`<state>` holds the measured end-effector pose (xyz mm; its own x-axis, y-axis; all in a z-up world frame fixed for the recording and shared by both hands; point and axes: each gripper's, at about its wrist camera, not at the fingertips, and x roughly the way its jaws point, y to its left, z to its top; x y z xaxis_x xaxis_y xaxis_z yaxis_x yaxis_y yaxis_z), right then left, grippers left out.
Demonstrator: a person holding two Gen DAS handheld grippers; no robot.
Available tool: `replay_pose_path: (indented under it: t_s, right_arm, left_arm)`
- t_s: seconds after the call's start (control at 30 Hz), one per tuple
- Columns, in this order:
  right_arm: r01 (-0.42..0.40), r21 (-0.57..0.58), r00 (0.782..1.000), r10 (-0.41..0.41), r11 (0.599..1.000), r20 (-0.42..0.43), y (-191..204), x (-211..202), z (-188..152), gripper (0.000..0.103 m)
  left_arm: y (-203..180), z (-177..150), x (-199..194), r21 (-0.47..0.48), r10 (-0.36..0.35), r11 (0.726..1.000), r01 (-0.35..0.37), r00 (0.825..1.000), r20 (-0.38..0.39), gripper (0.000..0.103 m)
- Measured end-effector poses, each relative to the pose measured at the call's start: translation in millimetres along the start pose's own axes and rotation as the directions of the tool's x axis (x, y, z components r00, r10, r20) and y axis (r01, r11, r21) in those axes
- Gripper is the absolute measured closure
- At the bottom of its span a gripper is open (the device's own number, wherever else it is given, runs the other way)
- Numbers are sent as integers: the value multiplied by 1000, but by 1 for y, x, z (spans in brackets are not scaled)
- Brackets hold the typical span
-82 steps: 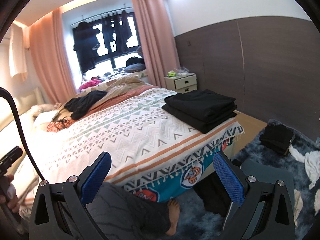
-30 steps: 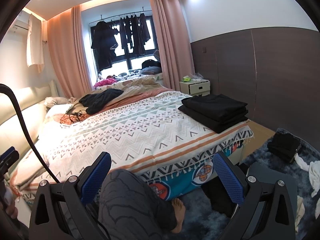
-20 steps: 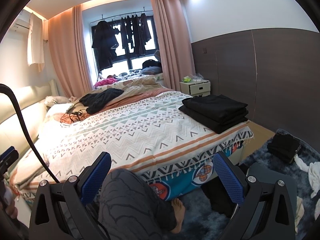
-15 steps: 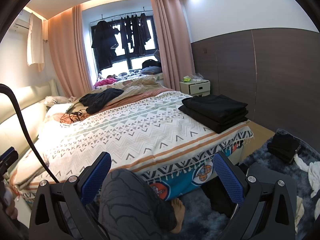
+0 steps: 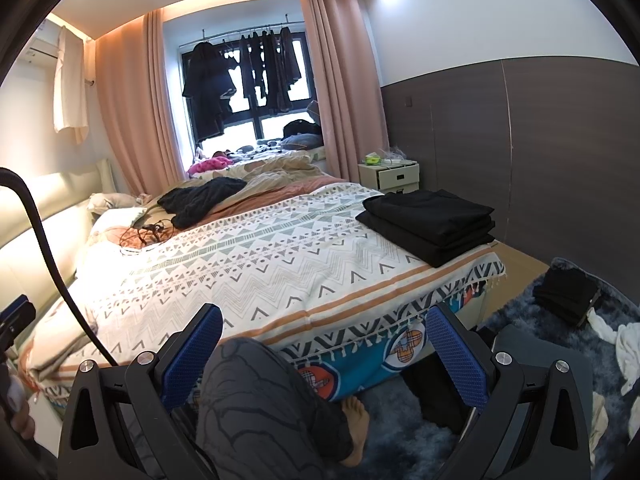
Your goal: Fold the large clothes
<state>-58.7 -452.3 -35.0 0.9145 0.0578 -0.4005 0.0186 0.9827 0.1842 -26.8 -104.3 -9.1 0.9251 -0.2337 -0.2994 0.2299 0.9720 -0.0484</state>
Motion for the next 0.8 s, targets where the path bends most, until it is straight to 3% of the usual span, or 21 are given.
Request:
replay_pose_path:
  t_s: [0.8]
  right_arm:
    - [2,-7,1000,-2,1000,-17,-9,3,0,1]
  left_arm:
    - [2,-2,-1,-24,-2,1000,2,1000,4,0]
